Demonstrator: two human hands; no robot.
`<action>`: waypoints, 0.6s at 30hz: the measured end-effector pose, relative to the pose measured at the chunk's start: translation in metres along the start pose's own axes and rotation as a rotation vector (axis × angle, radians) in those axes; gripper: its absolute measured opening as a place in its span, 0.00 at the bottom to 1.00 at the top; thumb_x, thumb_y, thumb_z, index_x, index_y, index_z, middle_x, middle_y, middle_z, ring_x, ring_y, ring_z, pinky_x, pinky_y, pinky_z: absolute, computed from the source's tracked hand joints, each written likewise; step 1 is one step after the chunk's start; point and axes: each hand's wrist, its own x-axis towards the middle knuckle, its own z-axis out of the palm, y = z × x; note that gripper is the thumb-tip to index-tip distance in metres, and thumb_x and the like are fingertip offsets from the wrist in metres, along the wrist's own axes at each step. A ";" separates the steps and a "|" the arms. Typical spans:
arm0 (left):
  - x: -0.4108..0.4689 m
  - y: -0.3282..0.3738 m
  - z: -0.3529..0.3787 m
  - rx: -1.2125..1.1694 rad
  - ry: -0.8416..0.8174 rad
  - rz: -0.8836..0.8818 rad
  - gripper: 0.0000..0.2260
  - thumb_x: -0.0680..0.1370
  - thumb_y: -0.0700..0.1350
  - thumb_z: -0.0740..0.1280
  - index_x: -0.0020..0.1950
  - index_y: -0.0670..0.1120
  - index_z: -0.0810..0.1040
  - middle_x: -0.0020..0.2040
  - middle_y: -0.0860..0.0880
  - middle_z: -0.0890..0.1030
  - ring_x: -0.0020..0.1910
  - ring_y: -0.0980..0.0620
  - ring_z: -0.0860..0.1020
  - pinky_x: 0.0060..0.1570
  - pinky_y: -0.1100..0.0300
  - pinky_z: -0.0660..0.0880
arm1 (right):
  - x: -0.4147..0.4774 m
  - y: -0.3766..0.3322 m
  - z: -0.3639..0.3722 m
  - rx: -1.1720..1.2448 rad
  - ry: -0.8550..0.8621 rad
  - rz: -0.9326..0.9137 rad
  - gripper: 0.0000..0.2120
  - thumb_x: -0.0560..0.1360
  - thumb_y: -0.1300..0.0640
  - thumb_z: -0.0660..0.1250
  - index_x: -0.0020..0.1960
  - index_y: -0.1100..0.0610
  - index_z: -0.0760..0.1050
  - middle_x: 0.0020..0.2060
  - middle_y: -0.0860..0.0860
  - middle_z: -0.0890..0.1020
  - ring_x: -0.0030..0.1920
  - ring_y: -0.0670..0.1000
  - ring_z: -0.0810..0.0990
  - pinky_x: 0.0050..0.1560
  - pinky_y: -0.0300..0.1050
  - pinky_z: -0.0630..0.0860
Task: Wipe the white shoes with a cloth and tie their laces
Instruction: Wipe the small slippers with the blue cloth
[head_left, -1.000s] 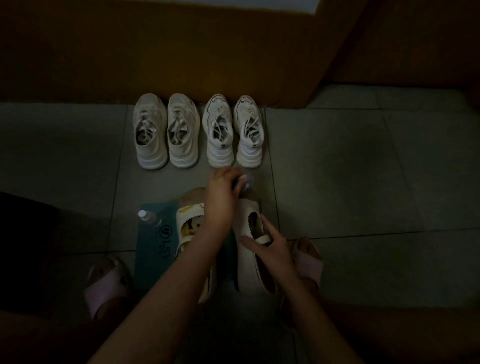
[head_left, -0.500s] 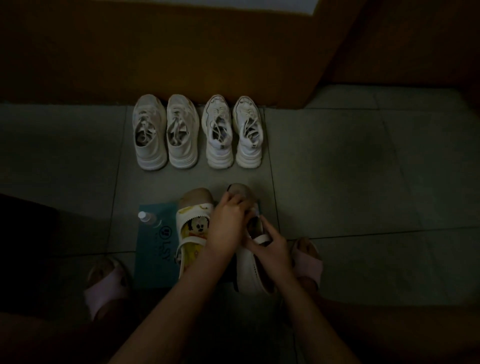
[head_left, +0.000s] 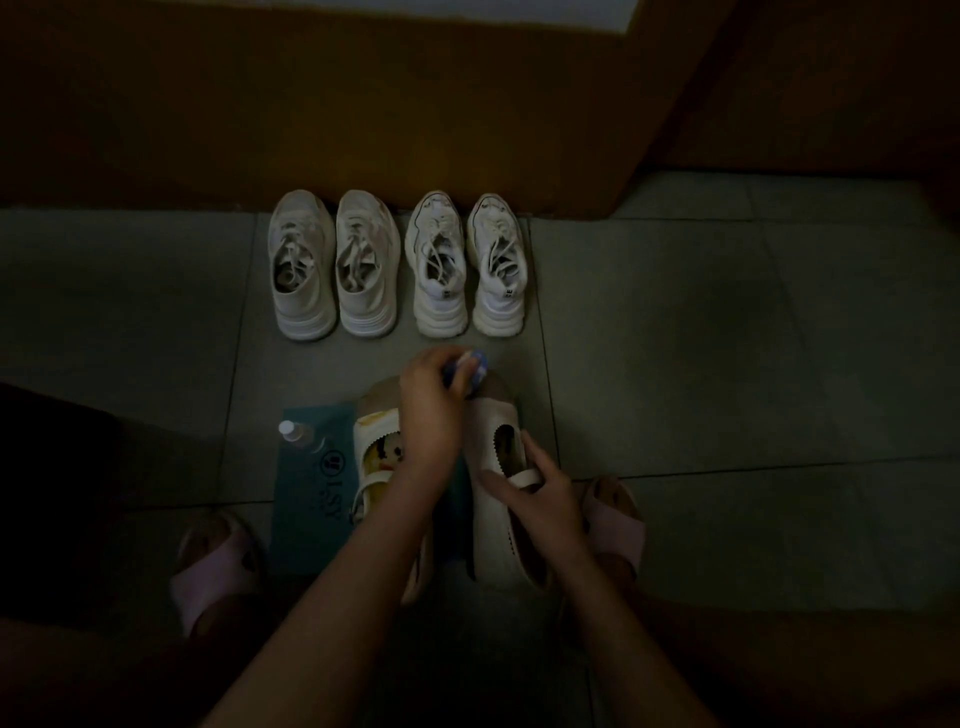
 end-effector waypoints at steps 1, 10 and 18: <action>0.004 0.001 0.004 0.004 -0.038 0.005 0.06 0.78 0.44 0.65 0.44 0.47 0.80 0.37 0.55 0.77 0.37 0.64 0.75 0.38 0.74 0.67 | 0.000 -0.001 0.000 -0.002 0.000 -0.003 0.33 0.68 0.56 0.75 0.70 0.48 0.66 0.64 0.44 0.74 0.58 0.41 0.73 0.49 0.29 0.70; -0.014 -0.031 0.015 0.075 0.000 0.002 0.04 0.74 0.48 0.69 0.45 0.49 0.81 0.42 0.53 0.76 0.47 0.50 0.75 0.46 0.56 0.72 | 0.001 -0.001 0.001 -0.036 0.022 -0.003 0.31 0.68 0.57 0.75 0.69 0.49 0.69 0.57 0.42 0.76 0.51 0.35 0.74 0.42 0.22 0.70; -0.078 -0.040 0.010 -0.022 -0.031 -0.180 0.03 0.76 0.51 0.66 0.48 0.55 0.79 0.47 0.58 0.75 0.50 0.55 0.75 0.53 0.56 0.74 | -0.001 -0.002 -0.002 -0.024 -0.021 0.005 0.31 0.69 0.57 0.74 0.69 0.49 0.69 0.57 0.42 0.77 0.54 0.39 0.75 0.43 0.24 0.72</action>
